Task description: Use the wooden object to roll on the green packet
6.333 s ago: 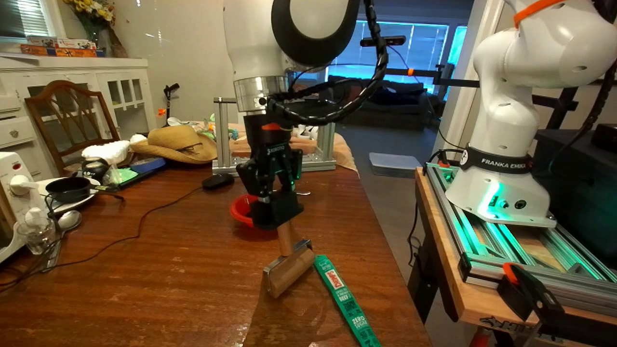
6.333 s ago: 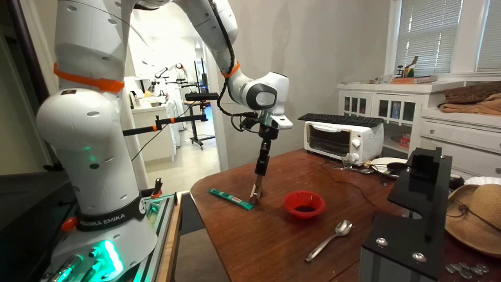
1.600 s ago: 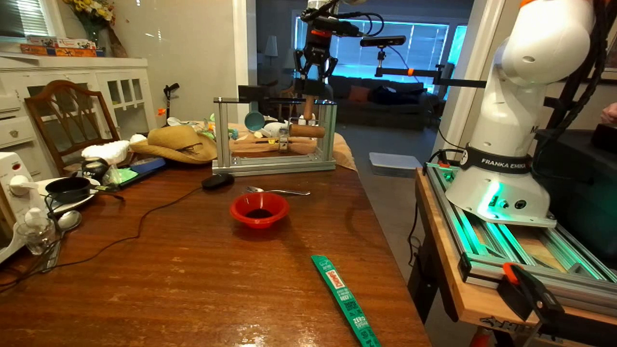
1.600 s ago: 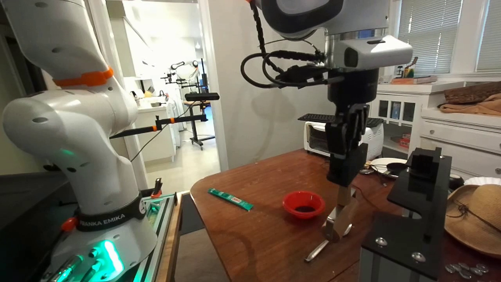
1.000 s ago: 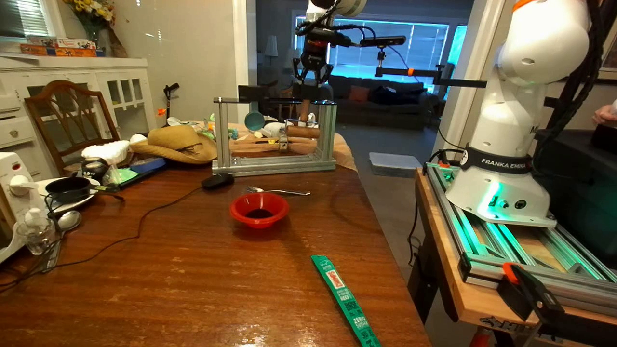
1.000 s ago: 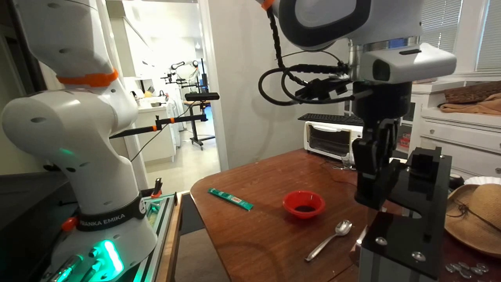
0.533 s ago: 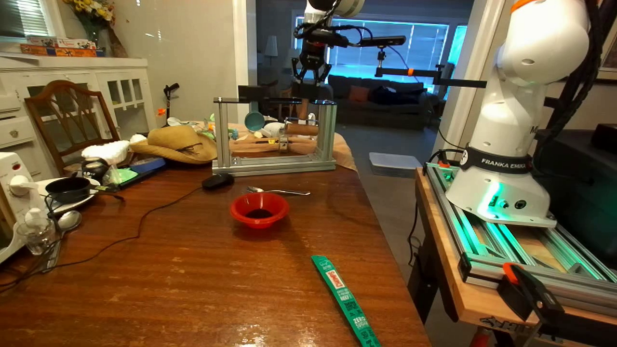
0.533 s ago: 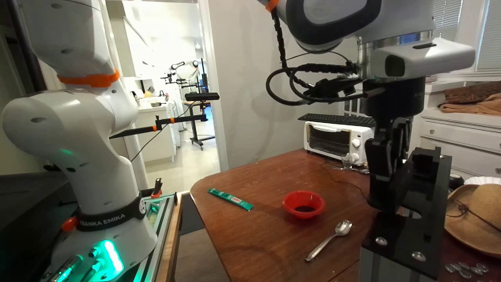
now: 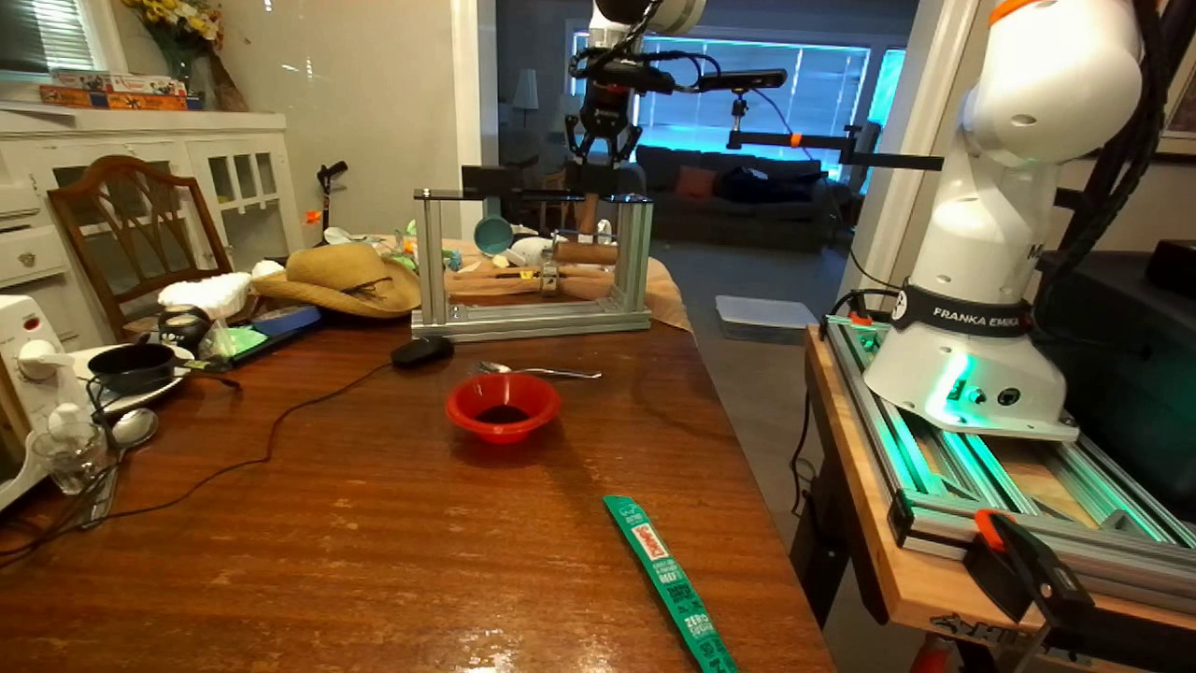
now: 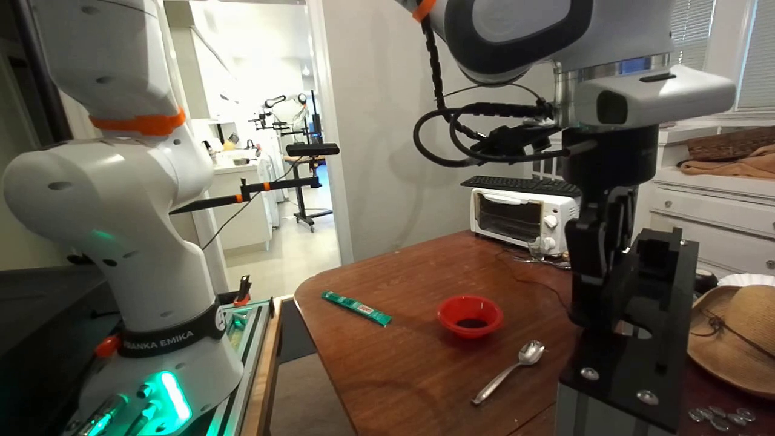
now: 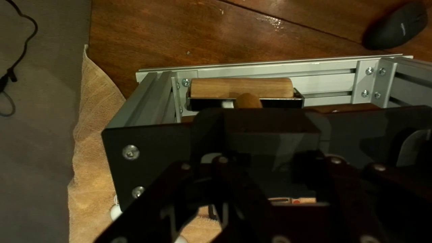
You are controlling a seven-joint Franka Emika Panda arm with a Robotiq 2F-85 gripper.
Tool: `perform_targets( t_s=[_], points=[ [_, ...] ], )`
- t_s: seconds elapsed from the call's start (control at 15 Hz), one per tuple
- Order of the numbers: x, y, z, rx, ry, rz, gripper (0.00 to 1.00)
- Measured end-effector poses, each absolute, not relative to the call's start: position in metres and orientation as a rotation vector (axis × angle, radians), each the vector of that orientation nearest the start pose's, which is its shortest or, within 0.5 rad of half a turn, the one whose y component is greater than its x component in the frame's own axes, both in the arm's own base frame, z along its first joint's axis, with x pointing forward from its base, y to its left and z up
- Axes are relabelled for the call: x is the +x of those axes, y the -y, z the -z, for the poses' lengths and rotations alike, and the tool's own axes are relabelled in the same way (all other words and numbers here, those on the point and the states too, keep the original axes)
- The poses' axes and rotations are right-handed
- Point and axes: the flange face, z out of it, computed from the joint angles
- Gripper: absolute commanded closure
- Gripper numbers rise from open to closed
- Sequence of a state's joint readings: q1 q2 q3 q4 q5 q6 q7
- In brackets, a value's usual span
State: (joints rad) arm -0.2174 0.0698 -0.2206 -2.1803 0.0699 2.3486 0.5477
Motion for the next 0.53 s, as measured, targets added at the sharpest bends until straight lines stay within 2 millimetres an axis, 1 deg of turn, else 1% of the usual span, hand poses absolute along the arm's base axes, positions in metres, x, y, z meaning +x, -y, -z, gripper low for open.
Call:
perform_targets(
  t_s=[0.27,0.53],
  points=[
    [0.5047,0.2361,-0.3637,-2.699,-1.526,0.149,0.78],
    [0.5071,0.243,-0.3649,-2.711,-1.513,0.161,0.78]
  ],
)
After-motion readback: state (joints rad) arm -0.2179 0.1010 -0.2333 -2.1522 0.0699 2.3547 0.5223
